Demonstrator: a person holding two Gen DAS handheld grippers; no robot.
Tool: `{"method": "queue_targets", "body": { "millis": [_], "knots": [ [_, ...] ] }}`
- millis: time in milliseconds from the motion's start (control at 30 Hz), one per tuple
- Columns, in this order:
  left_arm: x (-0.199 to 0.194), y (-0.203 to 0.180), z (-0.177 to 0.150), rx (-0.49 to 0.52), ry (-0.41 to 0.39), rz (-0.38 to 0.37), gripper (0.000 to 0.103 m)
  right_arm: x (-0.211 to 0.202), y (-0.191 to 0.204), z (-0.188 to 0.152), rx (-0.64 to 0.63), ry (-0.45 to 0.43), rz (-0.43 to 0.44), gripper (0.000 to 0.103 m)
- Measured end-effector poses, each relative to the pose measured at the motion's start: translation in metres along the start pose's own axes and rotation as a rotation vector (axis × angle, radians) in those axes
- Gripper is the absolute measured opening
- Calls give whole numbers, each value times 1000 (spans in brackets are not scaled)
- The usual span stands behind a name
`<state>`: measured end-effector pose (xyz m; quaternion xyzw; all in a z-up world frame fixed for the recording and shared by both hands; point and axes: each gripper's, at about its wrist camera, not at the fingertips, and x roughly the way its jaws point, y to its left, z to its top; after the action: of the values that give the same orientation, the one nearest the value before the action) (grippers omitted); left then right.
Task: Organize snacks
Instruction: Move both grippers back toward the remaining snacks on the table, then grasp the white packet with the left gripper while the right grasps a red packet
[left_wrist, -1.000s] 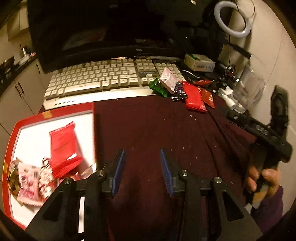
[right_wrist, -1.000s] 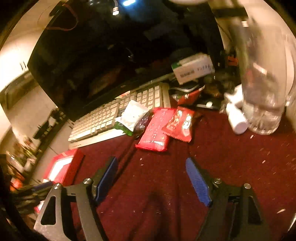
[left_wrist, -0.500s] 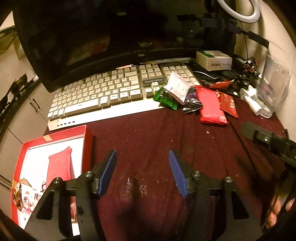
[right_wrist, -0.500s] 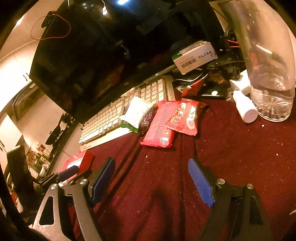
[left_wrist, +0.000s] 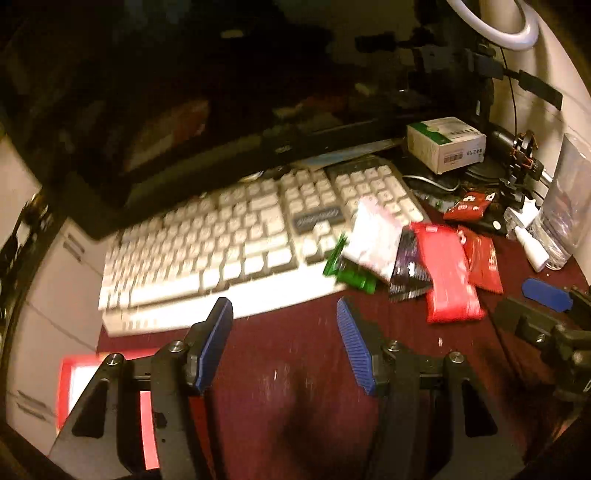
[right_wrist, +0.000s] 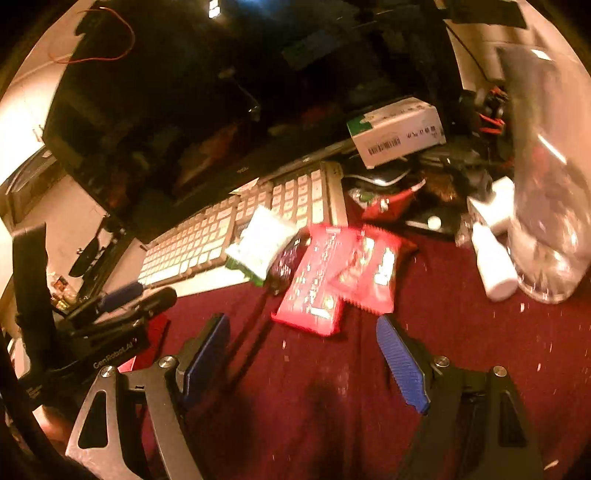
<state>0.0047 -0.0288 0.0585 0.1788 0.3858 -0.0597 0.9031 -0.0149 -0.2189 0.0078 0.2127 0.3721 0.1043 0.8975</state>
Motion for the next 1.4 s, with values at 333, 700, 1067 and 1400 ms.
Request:
{"method": "queue_targets", "body": {
  "millis": [333,700,1067,1400],
  "knots": [
    [46,-31,41,78,62,-89,58,41,-18,28,71,75,-141,75],
    [86,-54,54,97,141,-200,58,59,-24,25,12,46,-183,54],
    [77,-73,50,110,110,-235,31,60,-16,22,-71,36,-227,45],
    [25,-40,-8,49,131,-324,30,25,-45,10,135,111,13,45]
  ]
}}
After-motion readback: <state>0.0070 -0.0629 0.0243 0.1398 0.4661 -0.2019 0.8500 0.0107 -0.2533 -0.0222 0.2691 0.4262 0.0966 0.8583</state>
